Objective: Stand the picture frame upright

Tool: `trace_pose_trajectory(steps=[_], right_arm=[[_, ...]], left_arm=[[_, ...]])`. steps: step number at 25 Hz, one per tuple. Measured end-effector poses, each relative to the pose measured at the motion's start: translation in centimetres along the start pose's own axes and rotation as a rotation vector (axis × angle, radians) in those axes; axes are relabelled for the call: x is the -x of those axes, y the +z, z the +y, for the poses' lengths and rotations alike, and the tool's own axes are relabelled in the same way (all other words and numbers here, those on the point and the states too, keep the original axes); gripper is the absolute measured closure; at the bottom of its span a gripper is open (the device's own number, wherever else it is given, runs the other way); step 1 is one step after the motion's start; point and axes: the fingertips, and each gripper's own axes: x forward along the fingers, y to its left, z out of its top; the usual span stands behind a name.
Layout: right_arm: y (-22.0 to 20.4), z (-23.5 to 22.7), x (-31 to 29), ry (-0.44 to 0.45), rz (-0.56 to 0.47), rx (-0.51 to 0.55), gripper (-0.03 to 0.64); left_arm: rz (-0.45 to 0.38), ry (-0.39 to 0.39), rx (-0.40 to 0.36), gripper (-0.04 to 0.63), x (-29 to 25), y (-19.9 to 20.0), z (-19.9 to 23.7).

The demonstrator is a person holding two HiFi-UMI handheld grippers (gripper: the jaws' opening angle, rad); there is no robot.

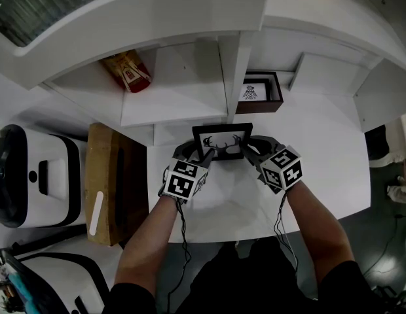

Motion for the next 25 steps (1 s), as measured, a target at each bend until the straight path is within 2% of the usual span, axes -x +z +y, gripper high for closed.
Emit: trace_pose_trajectory(steps=[6, 14, 18, 22, 25], right_arm=[[0.0, 0.1, 0.0, -0.003, 0.004, 0.000, 0.537], [-0.1, -0.1, 0.9, -0.031, -0.001, 0.004, 0.518], [-0.6, -0.3, 1.9, -0.052, -0.010, -0.029, 0.518], [-1.1, -0.5, 3.1, -0.088, -0.025, -0.076, 0.520], [-1.4, -0.3, 4.1, -0.117, -0.033, -0.103, 0.569]], left_arm=[[-0.003, 0.003, 0.003, 0.407, 0.2, -0.1, 0.0], [-0.027, 0.059, 0.048, 0.408, 2.0, -0.9, 1.0], [-0.036, 0.089, 0.069, 0.411, 3.6, -1.8, 1.4], [-0.041, 0.107, 0.083, 0.456, 5.0, -2.7, 1.1], [-0.050, 0.120, 0.080, 0.510, 6.0, -2.9, 0.7]])
